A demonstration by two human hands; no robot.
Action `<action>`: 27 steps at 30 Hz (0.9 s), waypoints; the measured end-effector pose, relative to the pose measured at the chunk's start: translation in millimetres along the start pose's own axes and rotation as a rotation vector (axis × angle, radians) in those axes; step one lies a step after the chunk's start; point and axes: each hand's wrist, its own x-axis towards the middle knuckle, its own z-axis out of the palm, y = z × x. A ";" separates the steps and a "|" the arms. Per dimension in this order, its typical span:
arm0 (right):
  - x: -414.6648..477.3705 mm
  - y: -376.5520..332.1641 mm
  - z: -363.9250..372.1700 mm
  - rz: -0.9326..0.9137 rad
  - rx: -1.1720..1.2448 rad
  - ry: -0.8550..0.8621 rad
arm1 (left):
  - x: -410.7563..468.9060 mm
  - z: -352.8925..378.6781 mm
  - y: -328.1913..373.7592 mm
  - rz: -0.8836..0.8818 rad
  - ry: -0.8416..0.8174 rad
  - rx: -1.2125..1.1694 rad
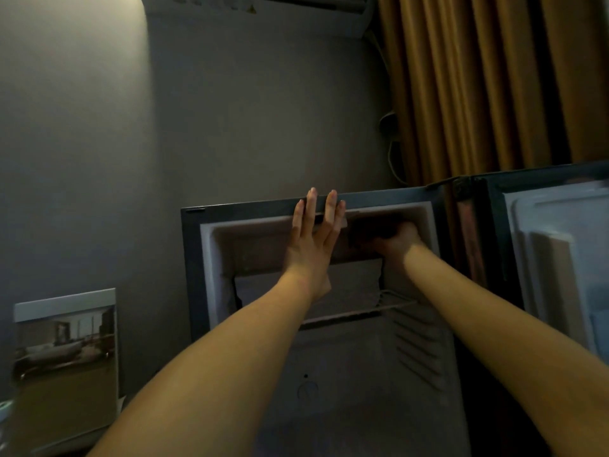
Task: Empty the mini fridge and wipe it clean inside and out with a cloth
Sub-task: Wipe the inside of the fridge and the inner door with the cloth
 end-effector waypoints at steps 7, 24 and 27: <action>-69.3 -24.0 0.8 -0.054 0.026 -0.099 | -11.4 -28.4 3.2 0.028 -0.126 -0.179; -50.8 -34.3 -47.2 -1.717 -2.362 -0.192 | -82.1 27.6 10.7 0.063 -0.665 -0.664; -43.9 -47.1 -50.8 -1.954 -2.360 -0.327 | -71.9 39.1 12.2 0.128 -0.657 -0.714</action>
